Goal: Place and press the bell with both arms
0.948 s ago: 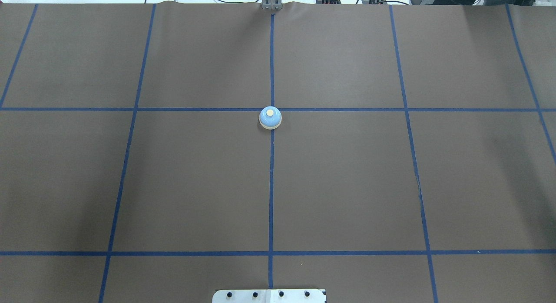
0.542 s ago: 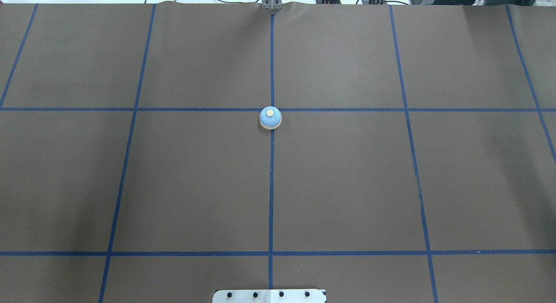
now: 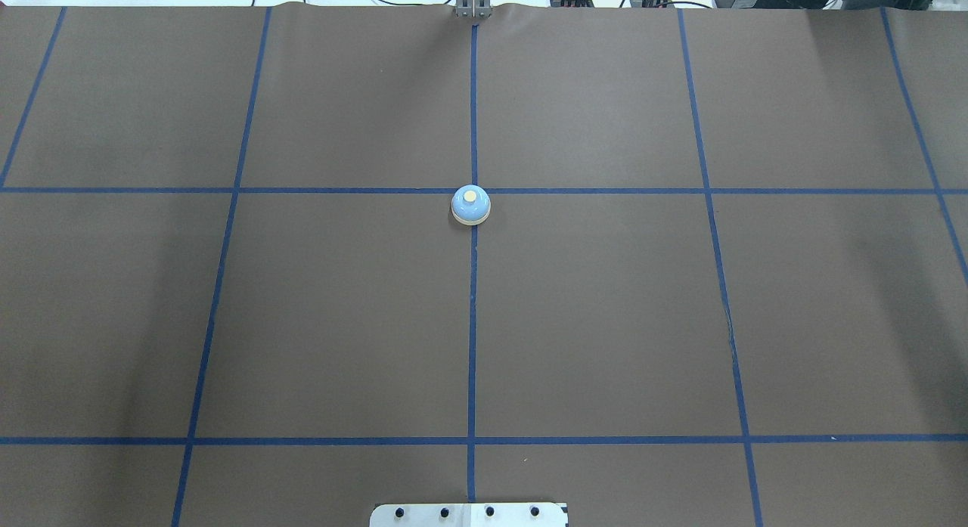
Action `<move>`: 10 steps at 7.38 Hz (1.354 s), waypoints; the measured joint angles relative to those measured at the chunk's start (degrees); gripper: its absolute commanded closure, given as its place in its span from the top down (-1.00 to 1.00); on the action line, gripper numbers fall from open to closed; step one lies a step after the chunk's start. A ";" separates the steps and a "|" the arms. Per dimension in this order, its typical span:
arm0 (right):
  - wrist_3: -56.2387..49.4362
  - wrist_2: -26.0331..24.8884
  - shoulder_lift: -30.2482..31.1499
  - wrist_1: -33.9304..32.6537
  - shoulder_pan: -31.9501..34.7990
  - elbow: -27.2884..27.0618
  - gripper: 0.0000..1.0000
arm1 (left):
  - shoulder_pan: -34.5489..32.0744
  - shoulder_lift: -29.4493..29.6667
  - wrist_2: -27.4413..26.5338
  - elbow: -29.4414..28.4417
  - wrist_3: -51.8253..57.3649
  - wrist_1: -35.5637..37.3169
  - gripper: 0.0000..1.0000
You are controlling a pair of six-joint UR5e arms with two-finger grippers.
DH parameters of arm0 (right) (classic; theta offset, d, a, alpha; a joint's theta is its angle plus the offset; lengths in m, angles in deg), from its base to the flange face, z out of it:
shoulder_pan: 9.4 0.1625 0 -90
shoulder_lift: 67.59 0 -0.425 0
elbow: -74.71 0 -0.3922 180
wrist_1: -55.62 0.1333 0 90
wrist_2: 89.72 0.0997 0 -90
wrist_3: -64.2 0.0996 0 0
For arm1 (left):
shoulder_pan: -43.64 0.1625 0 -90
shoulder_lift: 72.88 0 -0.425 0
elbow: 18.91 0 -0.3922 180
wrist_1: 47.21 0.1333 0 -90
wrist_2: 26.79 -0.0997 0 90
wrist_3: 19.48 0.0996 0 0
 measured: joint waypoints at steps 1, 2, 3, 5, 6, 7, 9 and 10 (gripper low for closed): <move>0.00 0.05 0.01 0.01 0.29 -0.05 1.00 | 0.01 0.03 -0.01 0.02 -0.03 0.00 1.00; 0.00 0.07 0.00 -0.01 0.39 0.02 1.00 | 0.01 0.05 -0.01 0.08 -0.04 -0.02 1.00; 0.00 0.10 0.08 -0.05 0.42 0.27 1.00 | 0.01 0.09 -0.01 0.12 -0.04 -0.01 1.00; 0.00 0.19 0.26 -0.07 0.46 0.44 1.00 | 0.01 0.23 -0.01 0.17 -0.06 0.04 1.00; 0.02 0.48 0.28 -0.10 0.44 0.24 1.00 | 0.01 0.30 -0.02 0.17 -0.10 0.04 1.00; 0.06 1.21 0.30 -0.12 0.42 0.13 1.00 | 0.01 0.36 -0.02 0.17 -0.12 0.05 1.00; 0.08 2.32 0.30 -0.09 0.40 0.13 1.00 | 0.01 0.41 -0.01 0.09 -0.13 0.05 1.00; 0.09 2.42 0.30 -0.08 0.40 0.14 1.00 | 0.01 0.44 -0.01 -0.02 -0.13 0.05 1.00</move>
